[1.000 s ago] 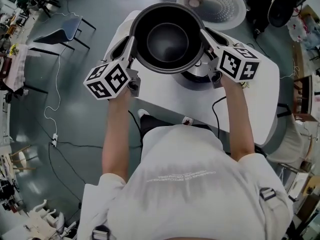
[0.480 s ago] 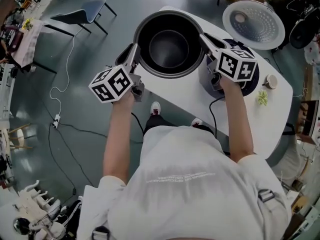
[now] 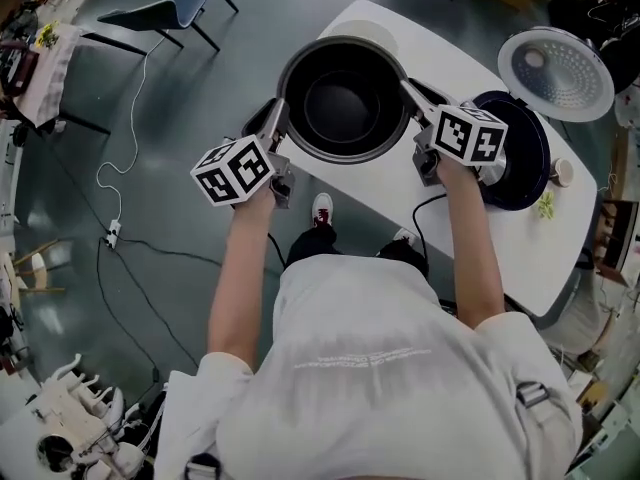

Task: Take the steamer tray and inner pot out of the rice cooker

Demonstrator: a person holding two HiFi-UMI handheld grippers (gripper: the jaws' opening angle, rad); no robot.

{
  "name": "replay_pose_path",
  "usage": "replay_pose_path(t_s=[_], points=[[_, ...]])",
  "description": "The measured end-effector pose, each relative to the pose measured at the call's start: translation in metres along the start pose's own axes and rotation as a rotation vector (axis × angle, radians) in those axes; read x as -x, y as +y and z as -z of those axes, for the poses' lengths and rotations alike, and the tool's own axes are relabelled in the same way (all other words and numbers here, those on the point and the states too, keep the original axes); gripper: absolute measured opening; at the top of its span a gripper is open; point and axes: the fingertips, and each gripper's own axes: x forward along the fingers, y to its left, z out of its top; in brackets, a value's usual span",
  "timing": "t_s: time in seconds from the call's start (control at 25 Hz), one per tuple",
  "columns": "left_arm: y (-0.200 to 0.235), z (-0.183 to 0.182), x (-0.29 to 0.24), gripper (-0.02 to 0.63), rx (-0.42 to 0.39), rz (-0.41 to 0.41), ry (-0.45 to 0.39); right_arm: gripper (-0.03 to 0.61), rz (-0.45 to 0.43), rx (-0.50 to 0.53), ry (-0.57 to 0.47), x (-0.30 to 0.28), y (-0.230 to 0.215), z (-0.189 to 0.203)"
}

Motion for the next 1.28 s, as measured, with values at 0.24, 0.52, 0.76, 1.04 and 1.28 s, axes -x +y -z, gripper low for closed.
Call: replay_pose_path(t_s=[0.24, 0.52, 0.76, 1.04, 1.28], points=[[0.054, 0.005, -0.012, 0.052, 0.076, 0.051, 0.079, 0.081, 0.039, -0.068, 0.041, -0.043, 0.010, 0.029], [0.102, 0.025, -0.030, 0.051, 0.087, 0.053, 0.158, 0.081, 0.095, -0.125, 0.084, -0.078, 0.006, 0.067], [0.124, 0.048, -0.037, 0.051, 0.109, 0.054, 0.219, 0.081, 0.134, -0.145, 0.119, -0.093, -0.002, 0.092], [0.131, 0.051, -0.047, 0.052, 0.123, 0.071, 0.233, 0.081, 0.165, -0.192, 0.128, -0.100, -0.015, 0.107], [0.128, 0.051, -0.069, 0.075, 0.079, 0.097, 0.237, 0.079, 0.164, -0.191, 0.102, -0.109, -0.028, 0.100]])
